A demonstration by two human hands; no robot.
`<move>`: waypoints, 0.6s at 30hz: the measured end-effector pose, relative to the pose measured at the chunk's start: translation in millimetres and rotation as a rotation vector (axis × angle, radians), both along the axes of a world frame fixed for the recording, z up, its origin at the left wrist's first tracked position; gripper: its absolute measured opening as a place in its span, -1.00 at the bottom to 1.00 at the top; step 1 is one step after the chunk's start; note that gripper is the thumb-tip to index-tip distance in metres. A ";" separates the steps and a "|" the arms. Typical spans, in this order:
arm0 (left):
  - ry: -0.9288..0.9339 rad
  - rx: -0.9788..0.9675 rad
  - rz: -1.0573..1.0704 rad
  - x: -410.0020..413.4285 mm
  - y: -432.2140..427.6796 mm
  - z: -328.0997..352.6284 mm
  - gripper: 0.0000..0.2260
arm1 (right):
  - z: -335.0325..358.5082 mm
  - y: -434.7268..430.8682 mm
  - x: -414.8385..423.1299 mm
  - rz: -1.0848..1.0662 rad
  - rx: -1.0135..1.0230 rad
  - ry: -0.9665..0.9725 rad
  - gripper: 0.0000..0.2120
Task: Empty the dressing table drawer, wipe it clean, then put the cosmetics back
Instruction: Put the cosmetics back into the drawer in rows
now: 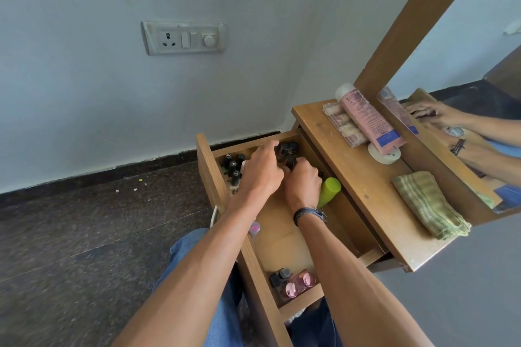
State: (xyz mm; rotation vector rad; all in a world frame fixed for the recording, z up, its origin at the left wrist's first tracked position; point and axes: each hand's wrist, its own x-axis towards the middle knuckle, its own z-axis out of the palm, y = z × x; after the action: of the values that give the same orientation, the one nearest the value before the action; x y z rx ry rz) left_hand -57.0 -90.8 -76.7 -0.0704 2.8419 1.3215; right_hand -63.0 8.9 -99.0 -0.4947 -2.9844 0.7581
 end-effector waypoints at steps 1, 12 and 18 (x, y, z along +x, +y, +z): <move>-0.016 -0.014 -0.003 -0.3 0.3 -0.3 -0.49 | 0.8 -0.5 -2.0 -0.012 0.006 -0.013 -0.82; -0.213 -0.046 -0.078 -13.6 0.6 3.8 -0.44 | 3.3 -1.5 -9.8 -0.101 0.000 -0.024 -0.84; -0.368 0.149 0.019 -27.3 2.3 5.1 -0.58 | 5.0 -1.1 -15.0 -0.145 -0.014 -0.042 -0.88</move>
State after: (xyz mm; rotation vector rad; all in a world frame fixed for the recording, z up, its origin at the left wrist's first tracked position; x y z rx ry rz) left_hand -84.3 -88.5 -71.6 -0.3062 2.4385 1.3559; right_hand -77.9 7.9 -94.0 -0.7273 -2.9421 0.7662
